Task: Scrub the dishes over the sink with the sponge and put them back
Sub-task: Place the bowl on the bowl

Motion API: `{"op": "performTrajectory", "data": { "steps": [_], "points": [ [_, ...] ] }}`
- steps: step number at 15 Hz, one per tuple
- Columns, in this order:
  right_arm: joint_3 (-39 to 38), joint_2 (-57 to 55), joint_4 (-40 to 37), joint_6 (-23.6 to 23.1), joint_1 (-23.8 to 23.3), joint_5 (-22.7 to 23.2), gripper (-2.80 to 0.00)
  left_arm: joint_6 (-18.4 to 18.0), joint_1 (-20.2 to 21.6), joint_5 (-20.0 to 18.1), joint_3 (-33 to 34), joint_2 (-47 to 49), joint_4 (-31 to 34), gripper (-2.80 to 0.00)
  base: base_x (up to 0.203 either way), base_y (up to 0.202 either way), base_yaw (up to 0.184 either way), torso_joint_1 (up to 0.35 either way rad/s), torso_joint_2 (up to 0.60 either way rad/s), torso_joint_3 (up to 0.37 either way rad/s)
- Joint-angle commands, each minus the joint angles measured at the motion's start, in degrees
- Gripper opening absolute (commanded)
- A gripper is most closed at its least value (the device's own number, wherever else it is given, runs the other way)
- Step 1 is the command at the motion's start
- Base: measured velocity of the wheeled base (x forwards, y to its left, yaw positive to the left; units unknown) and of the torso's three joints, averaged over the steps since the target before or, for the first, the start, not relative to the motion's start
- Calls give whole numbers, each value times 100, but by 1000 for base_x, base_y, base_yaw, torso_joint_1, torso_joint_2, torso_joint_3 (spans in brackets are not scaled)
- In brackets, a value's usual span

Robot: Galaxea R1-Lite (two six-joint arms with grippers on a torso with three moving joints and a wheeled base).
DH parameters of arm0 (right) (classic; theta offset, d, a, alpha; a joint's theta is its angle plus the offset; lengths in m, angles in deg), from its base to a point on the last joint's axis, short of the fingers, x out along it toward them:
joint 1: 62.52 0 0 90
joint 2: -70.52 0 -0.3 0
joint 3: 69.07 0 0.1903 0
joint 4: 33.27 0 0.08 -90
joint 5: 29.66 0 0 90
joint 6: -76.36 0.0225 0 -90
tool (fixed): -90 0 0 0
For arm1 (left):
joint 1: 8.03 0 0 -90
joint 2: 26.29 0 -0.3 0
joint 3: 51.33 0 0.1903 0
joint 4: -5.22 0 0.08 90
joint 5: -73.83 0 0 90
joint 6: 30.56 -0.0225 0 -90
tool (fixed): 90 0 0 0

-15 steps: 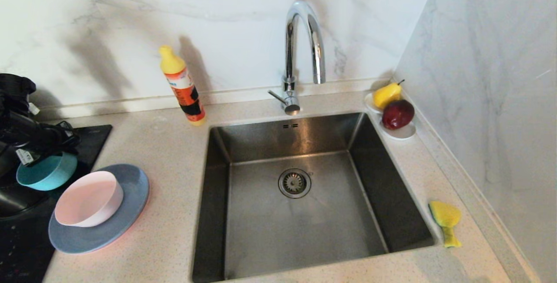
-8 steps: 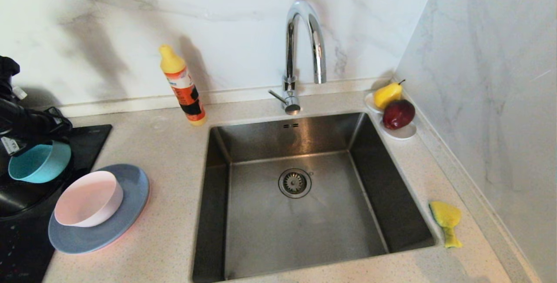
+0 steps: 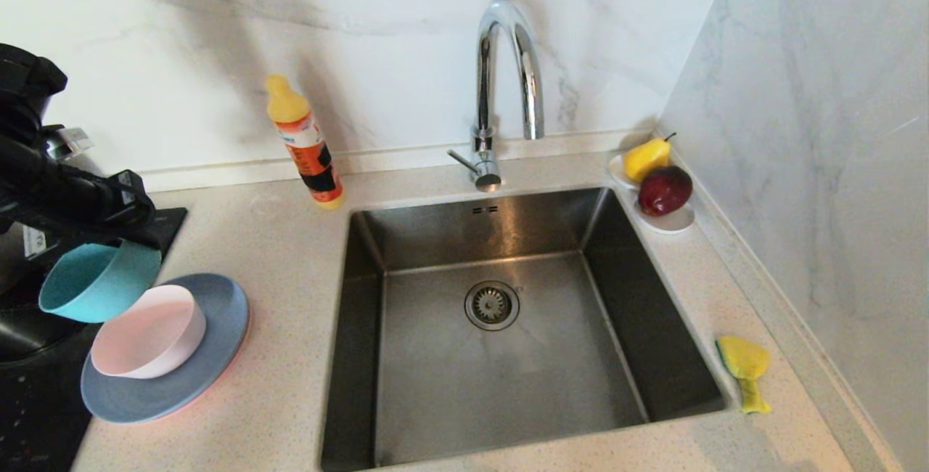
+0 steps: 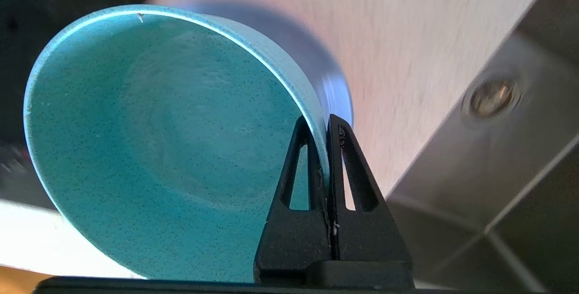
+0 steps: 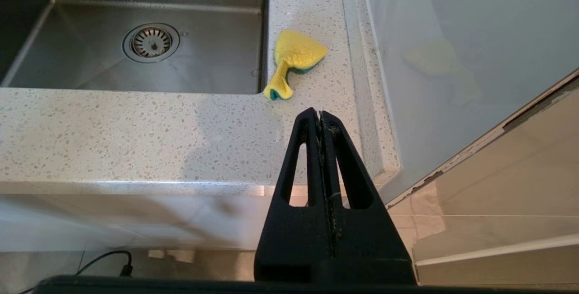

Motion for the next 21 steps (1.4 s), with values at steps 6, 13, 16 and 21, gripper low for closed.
{"op": "performTrajectory", "data": {
  "steps": [6,13,16,21],
  "points": [
    [0,10,0,-6,2,2,-280,18,-212,350,1804,-317,-1350,-280,0,0,0,0,0,0],
    [0,10,0,-6,2,2,-280,18,-203,364,1962,-241,-1443,-280,0,0,0,0,0,0],
    [0,10,0,-6,2,2,-280,18,-203,378,1973,-157,-1641,-280,0,0,0,0,0,0],
    [0,10,0,-6,2,2,-280,7,-168,384,1906,-176,-1819,0,0,0,0,0,0,0]
  ]
}}
